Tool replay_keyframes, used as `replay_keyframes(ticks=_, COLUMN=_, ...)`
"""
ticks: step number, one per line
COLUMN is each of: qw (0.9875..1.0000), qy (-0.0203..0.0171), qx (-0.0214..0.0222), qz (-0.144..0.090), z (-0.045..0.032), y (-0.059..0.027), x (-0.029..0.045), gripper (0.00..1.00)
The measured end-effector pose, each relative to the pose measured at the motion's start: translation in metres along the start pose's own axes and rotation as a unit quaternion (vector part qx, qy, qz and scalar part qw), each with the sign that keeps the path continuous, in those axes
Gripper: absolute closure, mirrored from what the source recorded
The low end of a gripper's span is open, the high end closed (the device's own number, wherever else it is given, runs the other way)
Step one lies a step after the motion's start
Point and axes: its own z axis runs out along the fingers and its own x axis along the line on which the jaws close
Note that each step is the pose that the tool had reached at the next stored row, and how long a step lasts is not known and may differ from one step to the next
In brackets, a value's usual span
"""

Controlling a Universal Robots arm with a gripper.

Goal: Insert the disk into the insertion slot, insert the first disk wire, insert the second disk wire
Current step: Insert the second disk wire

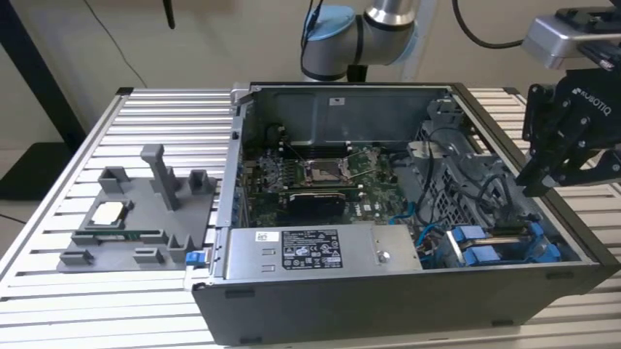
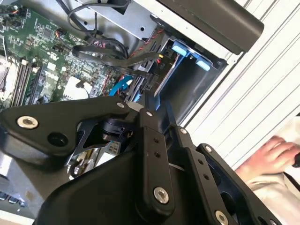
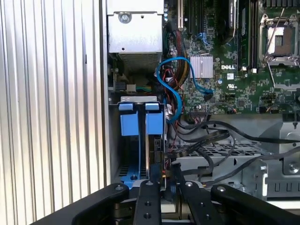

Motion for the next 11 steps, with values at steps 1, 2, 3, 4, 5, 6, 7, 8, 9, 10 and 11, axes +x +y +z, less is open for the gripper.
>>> replay_keyframes(ticks=1, qw=1.0000, qy=0.0000, qx=0.0000, qz=0.000, z=-0.0001, y=0.0000, x=0.0000, gripper=0.76)
replay_keyframes(ticks=2, qw=1.0000, qy=0.0000, qx=0.0000, qz=0.000, z=-0.0001, y=0.0000, x=0.0000, gripper=0.76)
replay_keyframes(ticks=3, qw=1.0000, qy=0.0000, qx=0.0000, qz=0.000, z=-0.0002, y=0.0000, x=0.0000, gripper=0.76)
replay_keyframes(ticks=4, qw=1.0000, qy=0.0001, qx=0.0000, qz=0.000, z=-0.0003, y=0.0000, x=0.0000, gripper=0.76)
replay_keyframes(ticks=5, qw=1.0000, qy=0.0001, qx=0.0000, qz=0.000, z=-0.0003, y=0.0000, x=0.0000, gripper=0.76)
replay_keyframes(ticks=6, qw=1.0000, qy=0.0000, qx=0.0000, qz=0.000, z=-0.0003, y=0.0000, x=0.0000, gripper=0.76)
replay_keyframes(ticks=7, qw=1.0000, qy=0.0001, qx=0.0000, qz=0.000, z=-0.0003, y=0.0000, x=0.0000, gripper=0.76)
replay_keyframes(ticks=8, qw=1.0000, qy=0.0001, qx=0.0000, qz=0.000, z=-0.0003, y=0.0000, x=0.0000, gripper=0.76)
replay_keyframes(ticks=9, qw=1.0000, qy=0.0002, qx=0.0000, qz=0.000, z=-0.0010, y=0.0000, x=0.0000, gripper=0.76)
replay_keyframes(ticks=10, qw=1.0000, qy=0.0004, qx=0.0000, qz=0.000, z=-0.0038, y=0.0001, x=-0.0002, gripper=0.76)
replay_keyframes(ticks=11, qw=1.0000, qy=0.0003, qx=0.0000, qz=0.000, z=-0.0083, y=0.0001, x=-0.0003, gripper=0.76)
